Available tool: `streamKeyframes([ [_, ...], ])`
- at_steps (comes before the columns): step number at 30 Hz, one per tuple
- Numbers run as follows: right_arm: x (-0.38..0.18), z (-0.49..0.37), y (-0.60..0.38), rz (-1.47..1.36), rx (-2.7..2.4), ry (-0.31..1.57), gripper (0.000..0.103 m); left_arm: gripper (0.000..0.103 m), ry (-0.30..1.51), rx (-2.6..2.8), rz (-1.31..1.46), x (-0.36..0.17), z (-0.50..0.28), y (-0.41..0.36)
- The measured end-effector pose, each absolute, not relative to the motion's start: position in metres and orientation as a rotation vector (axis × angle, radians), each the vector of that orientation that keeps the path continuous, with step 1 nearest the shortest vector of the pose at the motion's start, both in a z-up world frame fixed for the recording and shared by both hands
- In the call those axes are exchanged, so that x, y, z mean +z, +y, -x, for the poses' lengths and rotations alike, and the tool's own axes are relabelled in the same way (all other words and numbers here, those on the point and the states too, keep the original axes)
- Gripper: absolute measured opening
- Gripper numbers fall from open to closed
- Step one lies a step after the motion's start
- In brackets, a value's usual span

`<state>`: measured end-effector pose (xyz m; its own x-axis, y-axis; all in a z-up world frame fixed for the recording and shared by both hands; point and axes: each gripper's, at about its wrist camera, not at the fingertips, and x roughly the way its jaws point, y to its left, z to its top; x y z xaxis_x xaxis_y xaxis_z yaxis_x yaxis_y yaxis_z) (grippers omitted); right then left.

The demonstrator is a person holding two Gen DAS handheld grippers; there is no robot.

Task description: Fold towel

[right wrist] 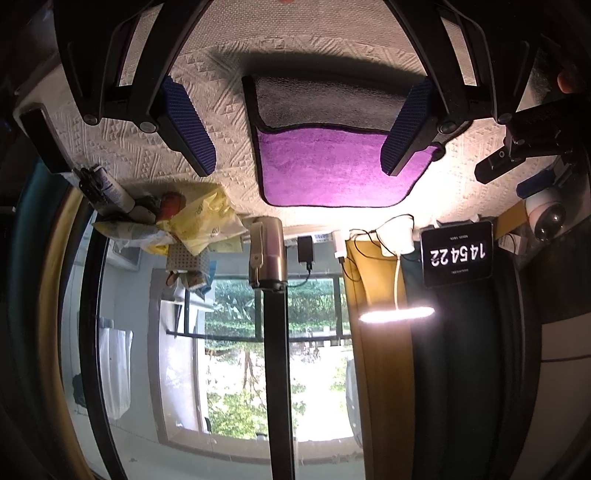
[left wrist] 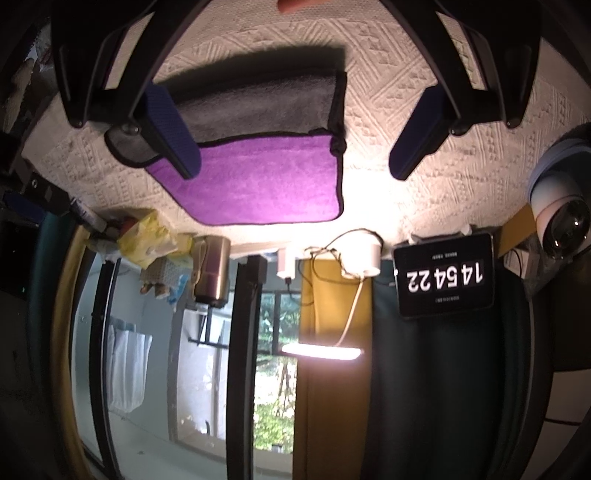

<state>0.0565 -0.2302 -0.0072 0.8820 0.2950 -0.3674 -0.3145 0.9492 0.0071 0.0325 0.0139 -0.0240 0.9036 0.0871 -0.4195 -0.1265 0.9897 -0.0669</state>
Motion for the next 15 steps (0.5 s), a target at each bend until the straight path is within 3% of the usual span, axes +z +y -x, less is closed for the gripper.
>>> streamKeyframes([
  [15, -0.041, -0.11, -0.241, 0.056, 0.305, 0.507, 0.093, 0.102, 0.634, 0.134, 0.093, -0.066, -0.086, 0.022],
])
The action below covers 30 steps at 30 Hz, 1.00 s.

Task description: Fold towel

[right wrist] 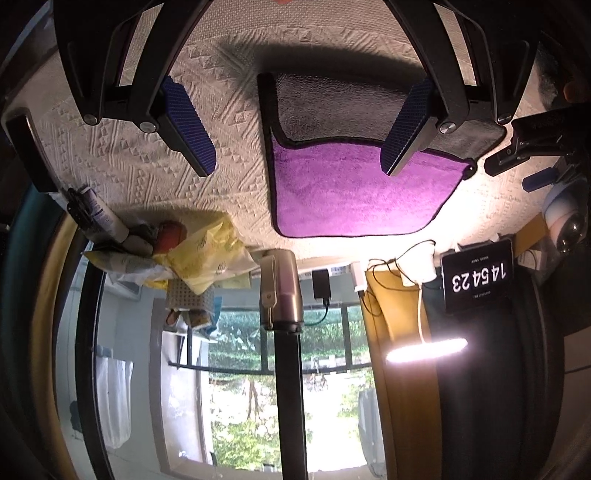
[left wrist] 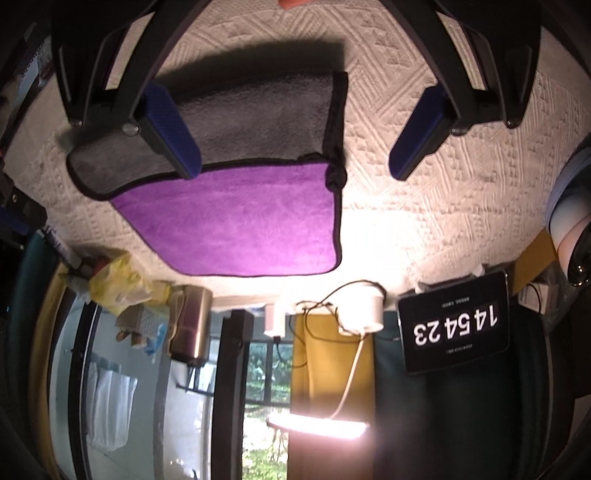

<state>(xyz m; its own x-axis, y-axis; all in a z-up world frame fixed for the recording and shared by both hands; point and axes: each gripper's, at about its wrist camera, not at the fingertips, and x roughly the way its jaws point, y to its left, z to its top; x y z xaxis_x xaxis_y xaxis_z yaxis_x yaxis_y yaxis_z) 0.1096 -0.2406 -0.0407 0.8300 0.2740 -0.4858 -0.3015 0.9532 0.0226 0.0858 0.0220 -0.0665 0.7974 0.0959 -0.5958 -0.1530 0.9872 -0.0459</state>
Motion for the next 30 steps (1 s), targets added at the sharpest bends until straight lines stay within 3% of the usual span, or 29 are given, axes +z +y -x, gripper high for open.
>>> streamKeyframes([
  [14, -0.072, -0.146, -0.238, 0.067, 0.373, 0.65, 0.092, 0.102, 0.767, 0.093, 0.096, -0.093, -0.114, 0.024],
  [18, -0.082, -0.155, -0.236, 0.067, 0.395, 0.696, 0.084, 0.1, 0.795, 0.083, 0.12, -0.099, -0.117, 0.028],
  [23, -0.087, -0.163, -0.236, 0.068, 0.419, 0.716, 0.081, 0.082, 0.82, 0.084, 0.124, -0.103, -0.12, 0.03],
  [27, -0.093, -0.168, -0.235, 0.079, 0.445, 0.748, 0.077, 0.063, 0.846, 0.083, 0.101, -0.11, -0.123, 0.027],
  [30, -0.096, -0.17, -0.233, 0.093, 0.456, 0.76, 0.072, 0.055, 0.865, 0.088, 0.096, -0.115, -0.125, 0.027],
])
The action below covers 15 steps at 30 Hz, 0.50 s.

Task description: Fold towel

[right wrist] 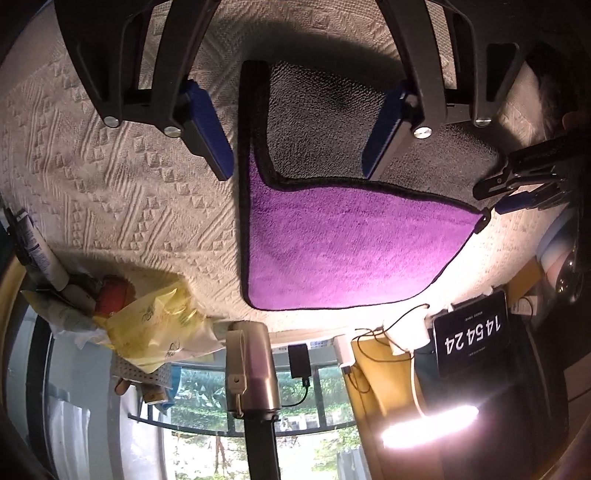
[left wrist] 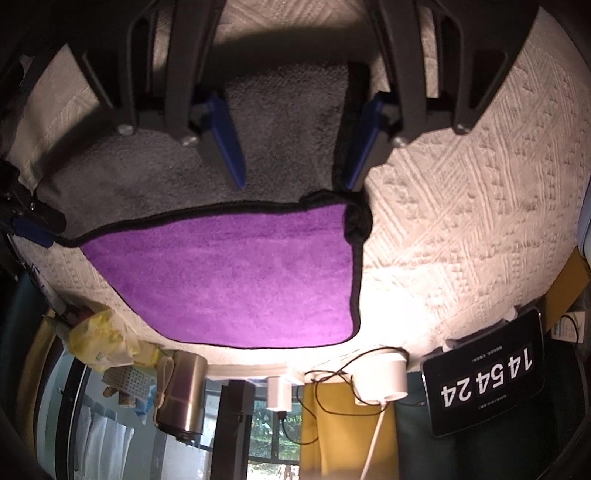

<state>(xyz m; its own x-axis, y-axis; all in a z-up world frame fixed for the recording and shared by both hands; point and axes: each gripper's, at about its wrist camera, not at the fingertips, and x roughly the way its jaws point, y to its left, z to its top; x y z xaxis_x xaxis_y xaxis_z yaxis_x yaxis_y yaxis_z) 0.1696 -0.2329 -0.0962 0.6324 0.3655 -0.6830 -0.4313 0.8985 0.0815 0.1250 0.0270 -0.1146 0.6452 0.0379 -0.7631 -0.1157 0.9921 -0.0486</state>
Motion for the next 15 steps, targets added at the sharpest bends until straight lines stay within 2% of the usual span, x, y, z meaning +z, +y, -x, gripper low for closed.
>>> streamKeyframes([
  [5, -0.1, -0.17, -0.228, 0.124, 0.46, 0.766, 0.061, 0.047, 0.866, 0.099, 0.094, -0.114, -0.125, 0.029],
  [7, -0.104, -0.17, -0.224, 0.15, 0.46, 0.774, 0.051, 0.042, 0.865, 0.105, 0.096, -0.114, -0.125, 0.029],
  [12, -0.105, -0.169, -0.222, 0.193, 0.443, 0.75, 0.017, 0.021, 0.856, 0.093, 0.105, -0.111, -0.122, 0.028],
  [15, -0.105, -0.168, -0.223, 0.21, 0.428, 0.745, 0.015, 0.018, 0.842, 0.082, 0.107, -0.108, -0.12, 0.025],
])
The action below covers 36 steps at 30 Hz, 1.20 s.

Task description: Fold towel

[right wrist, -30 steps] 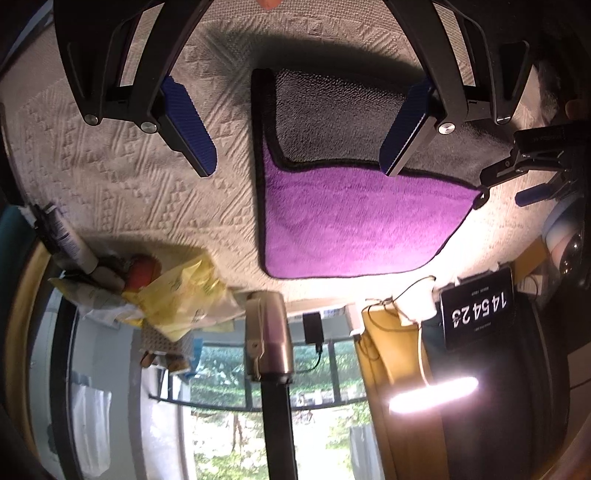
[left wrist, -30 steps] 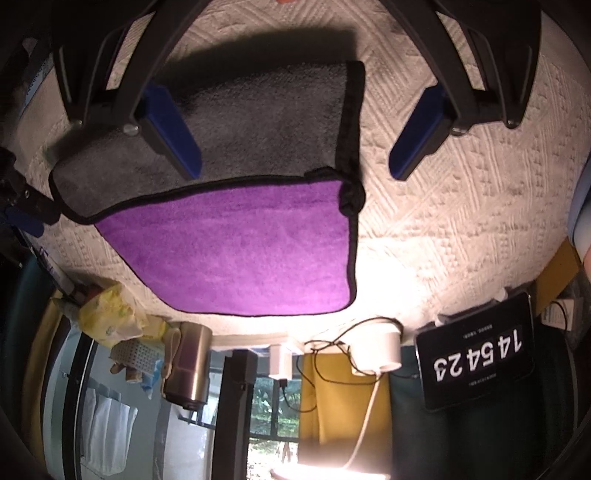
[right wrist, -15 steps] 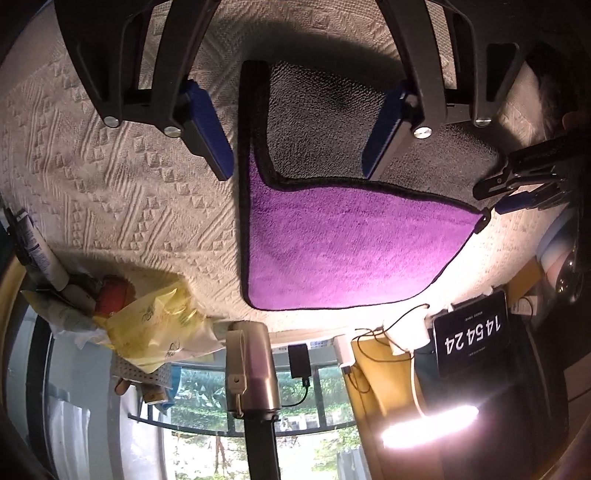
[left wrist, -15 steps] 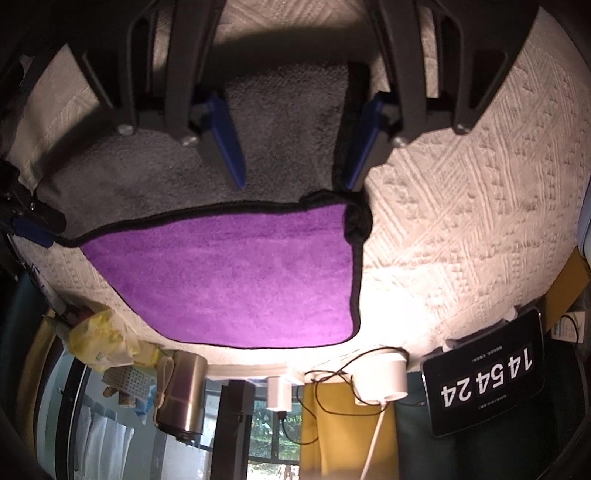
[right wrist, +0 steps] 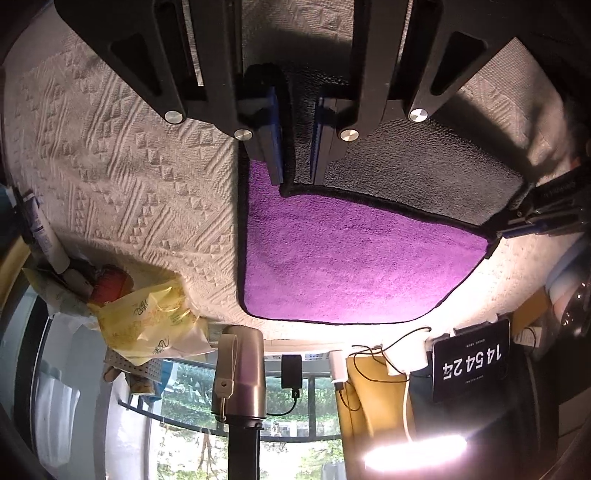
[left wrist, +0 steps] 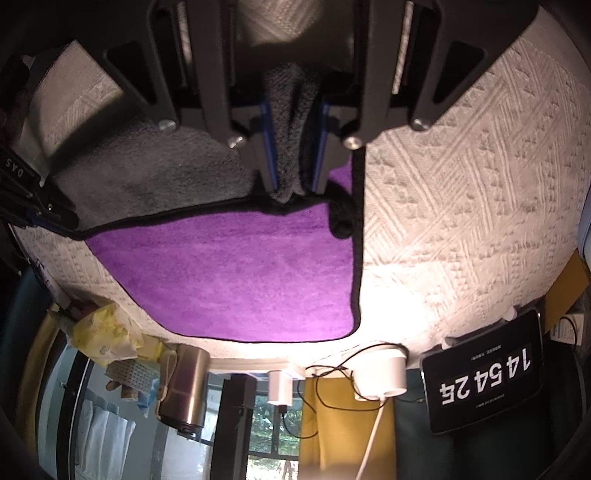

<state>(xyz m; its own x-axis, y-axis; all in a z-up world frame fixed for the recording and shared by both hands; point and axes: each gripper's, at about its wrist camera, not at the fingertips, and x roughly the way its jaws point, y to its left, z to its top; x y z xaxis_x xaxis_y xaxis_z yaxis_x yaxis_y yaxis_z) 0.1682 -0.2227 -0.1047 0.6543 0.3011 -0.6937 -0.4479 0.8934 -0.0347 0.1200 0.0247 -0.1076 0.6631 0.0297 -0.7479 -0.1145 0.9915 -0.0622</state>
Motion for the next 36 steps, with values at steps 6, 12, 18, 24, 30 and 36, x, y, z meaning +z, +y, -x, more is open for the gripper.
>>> streamKeyframes([
  [6, -0.095, -0.163, -0.226, 0.214, 0.401, 0.695, 0.007, 0.017, 0.802, 0.067, 0.114, -0.098, -0.114, 0.026],
  [12, -0.091, -0.158, -0.226, 0.218, 0.398, 0.675, 0.006, 0.016, 0.767, 0.045, 0.119, -0.091, -0.109, 0.025],
  [18, -0.093, -0.157, -0.225, 0.208, 0.417, 0.682, 0.005, 0.016, 0.739, 0.029, 0.123, -0.085, -0.104, 0.024],
  [24, -0.085, -0.152, -0.222, 0.227, 0.412, 0.637, 0.004, 0.016, 0.697, 0.022, 0.134, -0.074, -0.101, 0.024],
  [30, -0.072, -0.15, -0.225, 0.227, 0.407, 0.591, 0.004, 0.016, 0.66, 0.018, 0.13, -0.061, -0.101, 0.024],
  [36, -0.052, -0.147, -0.227, 0.215, 0.4, 0.528, 0.004, 0.016, 0.63, 0.022, 0.134, -0.051, -0.102, 0.026],
])
